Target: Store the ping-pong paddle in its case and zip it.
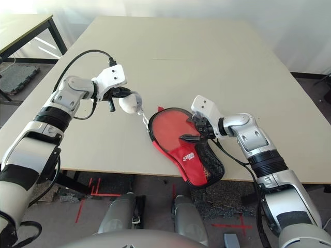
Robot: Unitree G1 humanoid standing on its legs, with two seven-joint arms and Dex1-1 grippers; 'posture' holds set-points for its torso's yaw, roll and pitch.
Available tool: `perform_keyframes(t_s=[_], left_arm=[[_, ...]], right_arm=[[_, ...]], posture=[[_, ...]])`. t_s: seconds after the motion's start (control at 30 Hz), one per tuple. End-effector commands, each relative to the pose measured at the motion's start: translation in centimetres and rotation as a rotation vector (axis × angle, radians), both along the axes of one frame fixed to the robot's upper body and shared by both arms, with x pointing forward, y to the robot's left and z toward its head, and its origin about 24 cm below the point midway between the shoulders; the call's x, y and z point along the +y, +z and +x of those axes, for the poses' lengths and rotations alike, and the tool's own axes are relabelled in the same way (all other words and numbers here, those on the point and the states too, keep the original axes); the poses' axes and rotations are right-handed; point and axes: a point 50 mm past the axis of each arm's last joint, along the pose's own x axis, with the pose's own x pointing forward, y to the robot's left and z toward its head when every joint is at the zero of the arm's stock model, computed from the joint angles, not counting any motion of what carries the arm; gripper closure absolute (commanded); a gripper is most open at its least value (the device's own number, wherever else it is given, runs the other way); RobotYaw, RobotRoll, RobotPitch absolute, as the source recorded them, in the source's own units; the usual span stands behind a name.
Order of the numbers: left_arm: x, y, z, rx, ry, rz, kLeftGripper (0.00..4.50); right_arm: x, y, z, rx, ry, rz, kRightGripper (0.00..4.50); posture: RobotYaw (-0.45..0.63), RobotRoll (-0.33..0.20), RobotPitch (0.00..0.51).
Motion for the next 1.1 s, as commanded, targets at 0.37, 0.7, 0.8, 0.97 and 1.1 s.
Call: perform_keyframes(t_s=[0.37,0.7,0.8,0.97,1.1], left_arm=[[-5.9,3.9,1.8,-0.417,0.107,-0.097,4.45],[-11.3,2.8,0.7,-0.409,-0.005,-0.097,4.45],[-12.5,1.6,0.0,-0.367,-0.059,-0.079,4.45],[-13.9,0.1,-0.8,-0.315,-0.093,-0.085,4.45],[-14.4,-0.2,-1.0,-0.289,-0.099,-0.108,4.17]], right_arm=[[-0.8,-2.6,-1.7,0.111,-0.05,-0.065,0.0],[-0.4,-2.7,-2.3,0.117,-0.063,-0.051,0.0],[-0.4,-2.7,-2.4,0.116,-0.069,-0.047,0.0],[-0.3,-2.7,-2.7,0.116,-0.078,-0.041,0.0],[-0.3,-2.8,-3.0,0.118,-0.085,-0.039,0.0]], posture=[[0.05,0.0,0.08],[0.01,0.0,0.094],[0.0,0.0,0.097],[-0.02,0.0,0.101],[-0.02,0.0,0.101]])
